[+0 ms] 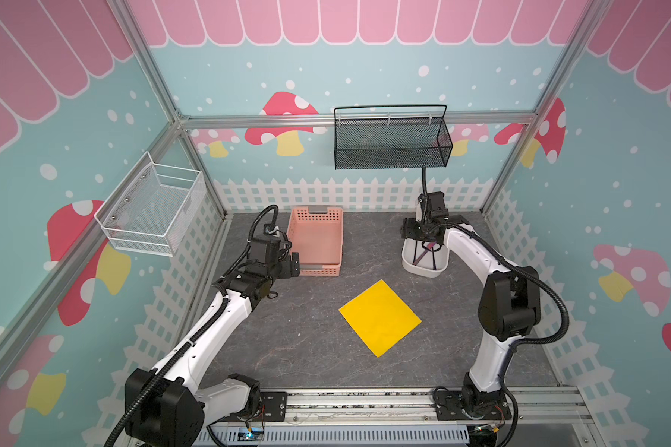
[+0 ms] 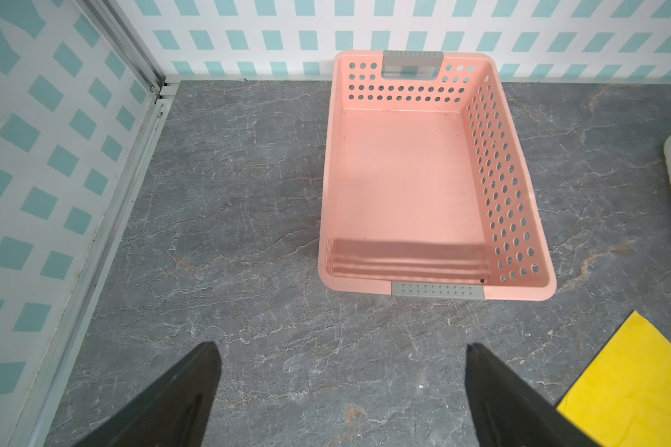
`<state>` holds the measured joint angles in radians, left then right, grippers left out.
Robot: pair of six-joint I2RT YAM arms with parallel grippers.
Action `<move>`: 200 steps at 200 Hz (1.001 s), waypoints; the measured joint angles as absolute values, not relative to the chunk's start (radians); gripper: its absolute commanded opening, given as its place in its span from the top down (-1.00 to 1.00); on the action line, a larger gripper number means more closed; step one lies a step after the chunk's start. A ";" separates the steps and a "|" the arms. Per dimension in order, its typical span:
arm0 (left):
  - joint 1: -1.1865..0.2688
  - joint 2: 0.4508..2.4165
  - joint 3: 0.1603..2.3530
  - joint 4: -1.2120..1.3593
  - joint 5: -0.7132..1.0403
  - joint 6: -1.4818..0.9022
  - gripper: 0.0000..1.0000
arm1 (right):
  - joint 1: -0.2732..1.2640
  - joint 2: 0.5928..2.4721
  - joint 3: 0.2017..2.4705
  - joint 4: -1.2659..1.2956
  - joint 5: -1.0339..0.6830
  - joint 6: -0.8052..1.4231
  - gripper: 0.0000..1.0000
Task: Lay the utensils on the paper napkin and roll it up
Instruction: 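Release the napkin and move the right gripper over the white tub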
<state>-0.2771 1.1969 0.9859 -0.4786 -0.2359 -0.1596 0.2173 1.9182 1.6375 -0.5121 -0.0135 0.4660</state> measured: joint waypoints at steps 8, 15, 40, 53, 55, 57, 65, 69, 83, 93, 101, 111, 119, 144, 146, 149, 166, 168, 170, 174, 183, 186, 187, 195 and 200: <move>-0.277 1.197 0.986 -0.479 -0.236 -0.159 -1.00 | 0.210 1.942 1.651 -0.518 -0.012 0.461 -0.23; -0.277 1.197 0.986 -0.479 -0.237 -0.157 -1.00 | 0.204 1.963 1.662 -0.523 -0.010 0.458 -0.21; -0.277 1.200 0.986 -0.482 -0.245 -0.152 -1.00 | 0.182 2.029 1.702 -0.542 -0.004 0.459 -0.13; -0.277 1.200 0.986 -0.482 -0.249 -0.152 -1.00 | 0.165 2.065 1.734 -0.558 -0.009 0.460 -0.11; -0.277 1.200 0.986 -0.482 -0.250 -0.152 -1.00 | 0.162 2.072 1.739 -0.558 -0.009 0.461 -0.11; -0.277 1.200 0.986 -0.482 -0.250 -0.152 -1.00 | 0.159 2.078 1.745 -0.560 -0.011 0.460 -0.10; -0.277 1.200 0.986 -0.482 -0.251 -0.152 -1.00 | 0.148 2.101 1.768 -0.567 -0.013 0.461 -0.08; -0.277 1.201 0.986 -0.482 -0.251 -0.151 -1.00 | 0.142 2.114 1.781 -0.571 -0.016 0.460 -0.07; -0.278 1.202 0.986 -0.482 -0.251 -0.149 -1.00 | 0.126 2.156 1.829 -0.589 -0.016 0.458 -0.03; -0.277 1.205 0.986 -0.482 -0.251 -0.149 -1.00 | 0.116 2.181 1.860 -0.603 -0.015 0.456 0.02; -0.277 1.206 0.986 -0.482 -0.251 -0.149 -1.00 | 0.109 2.196 1.878 -0.611 -0.015 0.451 0.05; -0.277 1.207 0.986 -0.482 -0.251 -0.148 -1.00 | 0.103 2.210 1.893 -0.622 -0.015 0.444 0.08; -0.277 1.207 0.986 -0.482 -0.251 -0.148 -1.00 | 0.098 2.215 1.897 -0.632 -0.014 0.439 0.11; -0.277 1.210 0.986 -0.482 -0.251 -0.145 -1.00 | 0.086 2.218 1.911 -0.668 -0.011 0.411 0.23; -0.277 1.211 0.986 -0.482 -0.251 -0.145 -1.00 | 0.085 2.218 1.912 -0.671 -0.012 0.411 0.24; -0.277 1.212 0.986 -0.482 -0.251 -0.145 -1.00 | 0.083 2.218 1.913 -0.674 -0.011 0.407 0.26; -0.277 1.221 0.986 -0.482 -0.251 -0.144 -1.00 | 0.068 2.218 1.917 -0.687 -0.008 0.389 0.42; -0.277 1.222 0.986 -0.482 -0.251 -0.144 -1.00 | 0.066 2.218 1.917 -0.688 -0.007 0.389 0.43; -0.277 1.223 0.986 -0.482 -0.251 -0.144 -1.00 | 0.064 2.218 1.917 -0.692 -0.007 0.381 0.43; -0.277 1.225 0.986 -0.482 -0.251 -0.144 -1.00 | 0.060 2.218 1.917 -0.696 -0.006 0.383 0.44; -0.277 1.229 0.986 -0.482 -0.251 -0.144 -1.00 | 0.051 2.219 1.918 -0.707 -0.003 0.370 0.45; -0.277 1.229 0.986 -0.482 -0.251 -0.144 -1.00 | 0.050 2.219 1.918 -0.710 -0.001 0.369 0.45; -0.277 1.230 0.986 -0.482 -0.251 -0.144 -1.00 | 0.049 2.219 1.918 -0.712 0.000 0.369 0.45; -0.277 1.231 0.986 -0.483 -0.251 -0.143 -1.00 | 0.043 2.221 1.918 -0.720 0.002 0.363 0.46; -0.277 1.232 0.986 -0.483 -0.251 -0.142 -1.00 | 0.038 2.222 1.918 -0.726 0.004 0.359 0.46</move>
<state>-0.2771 1.2316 0.9859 -0.4828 -0.2512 -0.1425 0.0380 2.2223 1.9182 -0.7258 0.0040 0.3588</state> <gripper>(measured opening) 0.996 0.274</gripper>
